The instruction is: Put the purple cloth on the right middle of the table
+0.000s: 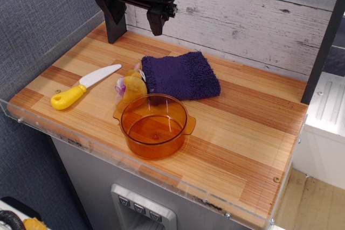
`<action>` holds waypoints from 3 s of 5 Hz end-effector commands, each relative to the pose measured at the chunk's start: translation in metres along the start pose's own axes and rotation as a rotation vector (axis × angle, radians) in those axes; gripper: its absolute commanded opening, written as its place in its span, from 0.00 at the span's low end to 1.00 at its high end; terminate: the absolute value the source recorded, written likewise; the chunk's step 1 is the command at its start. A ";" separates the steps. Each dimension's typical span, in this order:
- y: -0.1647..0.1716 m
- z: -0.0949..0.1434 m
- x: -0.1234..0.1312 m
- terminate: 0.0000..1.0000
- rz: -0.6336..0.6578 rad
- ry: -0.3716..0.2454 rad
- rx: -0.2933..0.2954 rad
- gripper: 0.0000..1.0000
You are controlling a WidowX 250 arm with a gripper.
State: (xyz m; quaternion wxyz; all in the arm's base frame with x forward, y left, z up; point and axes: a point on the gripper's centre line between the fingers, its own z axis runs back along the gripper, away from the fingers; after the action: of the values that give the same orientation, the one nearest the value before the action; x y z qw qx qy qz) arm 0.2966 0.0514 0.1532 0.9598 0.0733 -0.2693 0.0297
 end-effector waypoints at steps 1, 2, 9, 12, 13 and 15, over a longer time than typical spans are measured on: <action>0.000 0.000 0.000 0.00 0.000 0.000 0.000 1.00; 0.012 0.008 0.024 0.00 0.047 0.045 0.003 1.00; -0.016 -0.052 0.046 0.00 -0.034 0.197 -0.053 1.00; -0.007 -0.102 0.007 0.00 -0.046 0.406 -0.046 1.00; -0.008 -0.116 0.003 0.00 -0.044 0.435 -0.069 1.00; -0.037 -0.151 0.002 0.00 -0.089 0.459 -0.118 1.00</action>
State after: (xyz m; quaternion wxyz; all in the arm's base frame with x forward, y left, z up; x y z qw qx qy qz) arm 0.3779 0.0412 0.0174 0.9993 0.0193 -0.0290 -0.0097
